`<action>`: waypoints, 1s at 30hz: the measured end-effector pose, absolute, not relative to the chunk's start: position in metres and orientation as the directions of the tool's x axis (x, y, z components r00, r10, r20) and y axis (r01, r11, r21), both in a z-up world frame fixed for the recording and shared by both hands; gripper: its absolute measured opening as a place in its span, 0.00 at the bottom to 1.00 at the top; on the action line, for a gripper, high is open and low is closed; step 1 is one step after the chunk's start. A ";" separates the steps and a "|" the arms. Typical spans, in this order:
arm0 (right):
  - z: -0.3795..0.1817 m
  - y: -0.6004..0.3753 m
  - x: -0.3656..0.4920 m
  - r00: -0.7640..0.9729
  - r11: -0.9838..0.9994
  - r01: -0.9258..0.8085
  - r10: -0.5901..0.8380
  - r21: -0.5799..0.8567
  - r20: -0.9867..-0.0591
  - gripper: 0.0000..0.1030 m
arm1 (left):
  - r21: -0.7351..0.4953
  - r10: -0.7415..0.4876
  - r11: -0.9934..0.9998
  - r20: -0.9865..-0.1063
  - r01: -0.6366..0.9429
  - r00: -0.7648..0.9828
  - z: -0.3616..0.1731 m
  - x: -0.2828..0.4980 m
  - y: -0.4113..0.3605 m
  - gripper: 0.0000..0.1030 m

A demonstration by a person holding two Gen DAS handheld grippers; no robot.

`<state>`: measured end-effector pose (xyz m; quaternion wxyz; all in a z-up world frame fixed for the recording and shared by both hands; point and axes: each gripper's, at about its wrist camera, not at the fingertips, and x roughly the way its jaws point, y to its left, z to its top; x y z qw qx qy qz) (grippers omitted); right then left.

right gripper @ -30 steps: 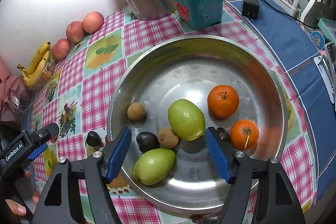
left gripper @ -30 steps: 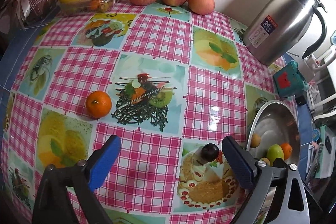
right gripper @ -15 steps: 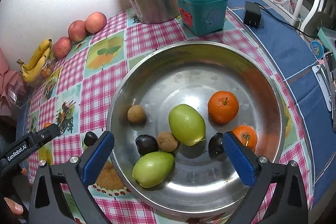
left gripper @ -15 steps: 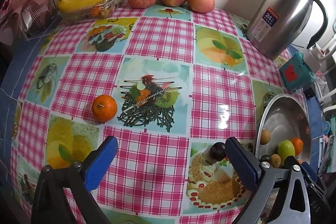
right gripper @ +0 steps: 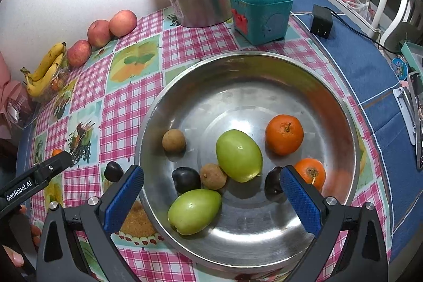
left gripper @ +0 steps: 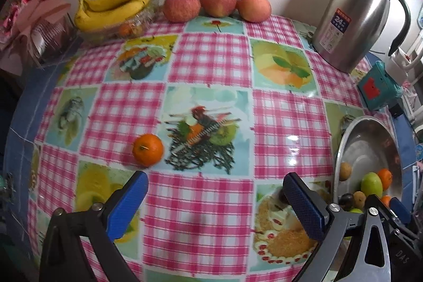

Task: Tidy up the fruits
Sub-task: 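Withdraw both tools toward the dark plum and the mandarin orange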

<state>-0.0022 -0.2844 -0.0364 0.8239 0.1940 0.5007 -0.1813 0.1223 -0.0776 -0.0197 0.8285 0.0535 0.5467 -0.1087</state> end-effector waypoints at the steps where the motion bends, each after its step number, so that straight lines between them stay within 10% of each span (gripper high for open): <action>1: -0.036 -0.283 -0.002 0.434 0.860 0.492 -0.106 0.137 -0.895 0.99 | -0.022 -0.117 0.971 -0.914 0.239 0.388 -0.018 0.123 -0.076 1.00; 30: -0.027 -0.172 0.051 0.501 0.966 0.227 -0.010 0.121 -0.865 0.99 | 0.015 0.000 1.000 -0.869 0.027 0.495 -0.006 0.163 0.049 1.00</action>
